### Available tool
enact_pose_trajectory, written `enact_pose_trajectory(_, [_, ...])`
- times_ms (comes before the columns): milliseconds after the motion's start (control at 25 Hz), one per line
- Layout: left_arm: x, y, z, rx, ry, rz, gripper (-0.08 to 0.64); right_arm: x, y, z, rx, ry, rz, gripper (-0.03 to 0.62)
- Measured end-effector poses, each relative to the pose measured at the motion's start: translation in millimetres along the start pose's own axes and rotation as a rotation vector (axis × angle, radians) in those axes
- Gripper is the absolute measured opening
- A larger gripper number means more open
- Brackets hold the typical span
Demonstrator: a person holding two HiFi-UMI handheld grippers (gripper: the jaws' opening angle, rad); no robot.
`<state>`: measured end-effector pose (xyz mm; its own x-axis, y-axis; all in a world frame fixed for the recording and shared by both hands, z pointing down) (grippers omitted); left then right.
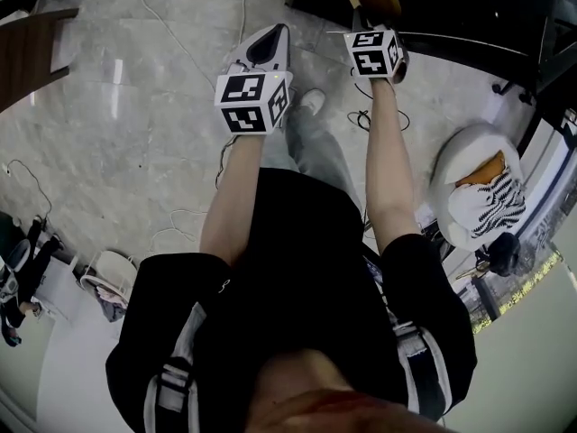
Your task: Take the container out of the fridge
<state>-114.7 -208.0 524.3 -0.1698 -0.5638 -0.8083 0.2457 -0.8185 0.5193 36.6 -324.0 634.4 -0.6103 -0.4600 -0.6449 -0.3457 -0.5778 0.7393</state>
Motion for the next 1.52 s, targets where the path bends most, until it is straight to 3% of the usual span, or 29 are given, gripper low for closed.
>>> enact_pose_trajectory(160, [5,-14,-26,-0.012,0.022,-0.032,0.008,-3,-52,4,0.01,0.171,-0.084,0.018])
enact_pose_trajectory(360, [17,-24,-61,-0.029,0.049,-0.086,0.008,-8,-110,9,0.096,0.474,-0.222,0.018])
enact_pose_trajectory(520, [33,-31,-91,-0.051,0.087,-0.141,0.008,-2,-157,6,0.137,0.599,-0.337,0.017])
enact_pose_trajectory(1000, [115,-58,-147,-0.062,0.23,-0.344,0.008,59,-294,-50,0.165,0.601,-0.737,0.017])
enact_pose_trajectory(1520, [158,-70,-176,-0.092,0.312,-0.454,0.008,96,-331,-68,0.178,0.507,-0.87,0.017])
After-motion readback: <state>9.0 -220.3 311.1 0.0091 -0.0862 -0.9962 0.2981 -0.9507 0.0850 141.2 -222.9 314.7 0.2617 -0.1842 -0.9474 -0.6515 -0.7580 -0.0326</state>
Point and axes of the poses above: the fingertips, and each gripper's own axes: y forward along the fingers, z to its left, x out of its top, the point moved 2 cm from there along -y, backward along the fingers, and after that the axes turned 6 degrees about y, right-handed, at the moved point
